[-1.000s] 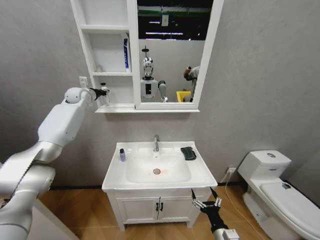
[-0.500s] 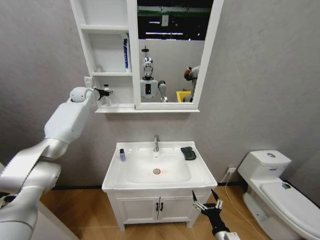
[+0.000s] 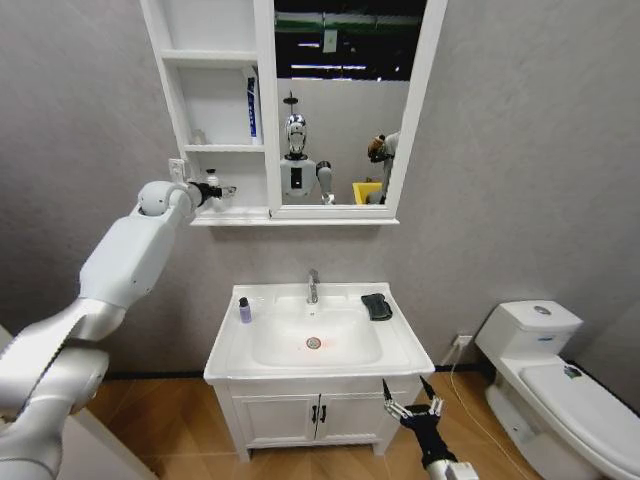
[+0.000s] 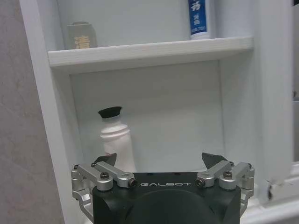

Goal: Move facial cleanser and shampoo from washbasin to cabinet, then wipe washbasin with towel.

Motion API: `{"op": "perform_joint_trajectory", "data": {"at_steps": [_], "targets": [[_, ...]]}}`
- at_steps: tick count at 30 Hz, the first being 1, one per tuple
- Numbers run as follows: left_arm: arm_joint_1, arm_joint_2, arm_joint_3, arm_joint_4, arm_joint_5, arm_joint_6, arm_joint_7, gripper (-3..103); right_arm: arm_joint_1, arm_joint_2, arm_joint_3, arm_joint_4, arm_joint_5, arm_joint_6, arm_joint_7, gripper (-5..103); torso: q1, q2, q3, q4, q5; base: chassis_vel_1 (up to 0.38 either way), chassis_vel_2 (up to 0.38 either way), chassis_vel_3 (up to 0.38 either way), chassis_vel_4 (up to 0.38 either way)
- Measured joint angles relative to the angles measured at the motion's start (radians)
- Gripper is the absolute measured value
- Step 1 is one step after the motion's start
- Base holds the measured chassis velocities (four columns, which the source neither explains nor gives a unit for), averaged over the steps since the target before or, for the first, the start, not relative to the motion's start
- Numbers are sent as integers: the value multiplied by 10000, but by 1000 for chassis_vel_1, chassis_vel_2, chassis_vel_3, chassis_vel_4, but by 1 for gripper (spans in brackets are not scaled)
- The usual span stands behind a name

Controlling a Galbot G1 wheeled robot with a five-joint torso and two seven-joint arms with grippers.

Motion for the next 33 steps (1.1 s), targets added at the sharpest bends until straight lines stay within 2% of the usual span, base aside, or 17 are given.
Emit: {"op": "perform_joint_trajectory", "data": {"at_steps": [2, 3, 6, 7, 9, 10, 11, 13, 14, 15, 16, 20, 21, 23, 25, 27, 33], "targets": [[739, 470, -267, -1452, -267, 117, -325, 100, -17, 0, -11, 11, -6, -7, -7, 100, 1, 0, -1, 4, -3, 0, 0, 0, 0], [739, 470, -267, -1452, -267, 117, -325, 100, -17, 0, -11, 11, -6, -7, -7, 100, 1, 0, -1, 4, -3, 0, 0, 0, 0], [2123, 1025, -709, -3420, -215, 24, -679, 100, 1, 22, -60, -44, -70, -11, -9, 100, -3, 2, -2, 1, 0, 0, 0, 0, 0], [3048, 1316, -978, -4326, -327, -131, -892, 100, 17, 47, -104, -41, -97, -29, -11, 100, -2, 2, -2, -1, -3, 0, 0, 0, 0], [3456, 1478, -1080, -4691, -349, -221, -954, 100, 20, 58, -108, -35, -105, -33, -10, 100, -2, 2, -1, -1, -2, 0, 0, 0, 0], [4316, 1751, -1289, -5269, -263, -819, -1021, 100, 25, 68, -119, -29, -118, -43, -11, 100, -2, 2, -2, 3, 1, 0, 0, 0, 0], [4316, 1751, -1289, -5269, -263, -819, -1021, 100, 25, 68, -119, -29, -118, -43, -11, 100, -2, 2, -2, 3, 1, 0, 0, 0, 0], [5206, 1799, -1527, -5531, 142, -1907, -1107, 101, 17, 85, -119, -30, -126, -45, -10, 100, -3, 2, -2, 6, 2, 0, 0, 0, 0], [5206, 1799, -1527, -5531, 142, -1907, -1107, 101, 17, 85, -119, -30, -126, -45, -10, 100, -3, 2, -2, 6, 2, 0, 0, 0, 0], [6357, 1580, -1809, -5681, 614, -2972, -1365, 100, -6, 135, -120, -68, -147, -45, 5, 100, -3, 2, -3, 3, 0, 0, 0, 0, 0], [7333, 1334, -2020, -5803, 831, -3427, -1650, 98, -30, 163, -126, -95, -174, -45, 18, 100, -2, 1, 0, -2, -8, 0, 0, 0, 0], [8460, 955, -2289, -5781, 1422, -3847, -1705, 95, -39, 189, -140, -98, -192, -43, 22, 100, -2, 2, -1, 3, 3, 0, 0, 0, 0], [9051, 633, -2396, -5591, 1858, -3999, -1641, 101, -35, 202, -142, -98, -196, -42, 23, 100, -2, 2, -1, 3, 0, 0, 0, 0, 0], [9253, 471, -2424, -5468, 2024, -4051, -1608, 101, -35, 204, -143, -98, -196, -42, 23, 100, -2, 1, -1, 4, -1, 0, 0, 0, 0], [9716, -298, -2469, -4697, 2583, -4262, -1566, 98, -56, 225, -141, -87, -196, -41, 24, 100, -2, 1, -1, 2, 0, 0, 0, 0, 0], [9737, -423, -2465, -4544, 2655, -4298, -1553, 98, -73, 226, -141, -82, -196, -40, 24, 100, -2, 0, 0, 2, 0, 0, 0, 0, 0], [9240, -1538, -2226, -2626, 3408, -4776, -1276, 98, -273, 214, -18, 51, -147, 4, 32, 100, 1, 0, -1, -1, 3, 0, 0, 0, 0]]}}
